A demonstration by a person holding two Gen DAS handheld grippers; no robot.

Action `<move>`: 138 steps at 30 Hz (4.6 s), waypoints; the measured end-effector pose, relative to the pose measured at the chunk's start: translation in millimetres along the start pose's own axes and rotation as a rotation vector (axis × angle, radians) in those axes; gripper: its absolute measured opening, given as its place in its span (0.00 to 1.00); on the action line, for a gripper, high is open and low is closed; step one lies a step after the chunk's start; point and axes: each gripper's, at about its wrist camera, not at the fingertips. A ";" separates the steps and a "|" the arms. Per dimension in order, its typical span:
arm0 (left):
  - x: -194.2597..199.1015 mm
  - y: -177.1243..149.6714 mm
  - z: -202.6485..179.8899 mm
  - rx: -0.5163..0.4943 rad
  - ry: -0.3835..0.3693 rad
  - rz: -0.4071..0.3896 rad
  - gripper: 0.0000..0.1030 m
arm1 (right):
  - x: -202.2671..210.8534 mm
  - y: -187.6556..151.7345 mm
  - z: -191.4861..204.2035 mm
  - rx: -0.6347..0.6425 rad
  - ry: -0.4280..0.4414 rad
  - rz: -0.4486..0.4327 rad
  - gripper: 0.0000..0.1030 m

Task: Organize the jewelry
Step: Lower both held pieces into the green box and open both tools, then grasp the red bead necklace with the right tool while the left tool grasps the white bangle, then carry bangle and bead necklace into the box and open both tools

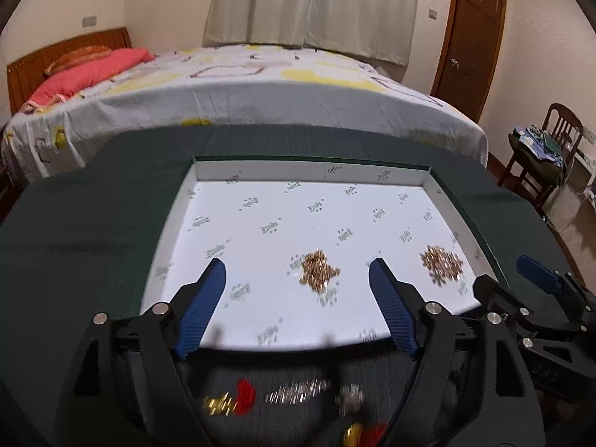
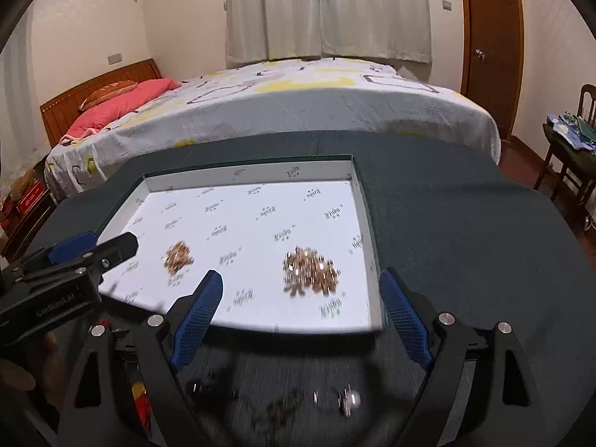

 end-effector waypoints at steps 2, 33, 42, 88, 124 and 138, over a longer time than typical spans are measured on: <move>18.0 -10.4 -1.0 -0.013 0.024 -0.018 0.77 | 10.0 -9.6 -2.3 -0.009 0.001 0.002 0.81; 120.7 -134.9 40.0 0.063 0.142 -0.051 0.77 | 64.6 -125.5 45.4 0.105 0.044 -0.003 0.81; 114.5 -140.4 36.3 0.069 0.119 -0.037 0.78 | 45.6 -129.2 40.8 0.087 0.023 0.087 0.81; 46.4 -144.0 -22.6 -0.044 0.070 0.100 0.72 | 59.0 -118.0 -2.9 -0.021 0.064 0.024 0.15; 116.3 -79.2 -21.0 -0.030 0.007 -0.098 0.67 | 100.2 -60.6 13.6 -0.003 0.118 -0.125 0.15; 106.4 2.9 -4.8 -0.030 0.035 -0.238 0.67 | 87.0 26.4 32.7 0.040 0.142 -0.263 0.15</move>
Point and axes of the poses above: each gripper's, at about its wrist camera, not at the fingertips, and x roughly against the way its jaws point, z to its left, y to its top, and after that the axes turned 3 degrees about z, right-handed
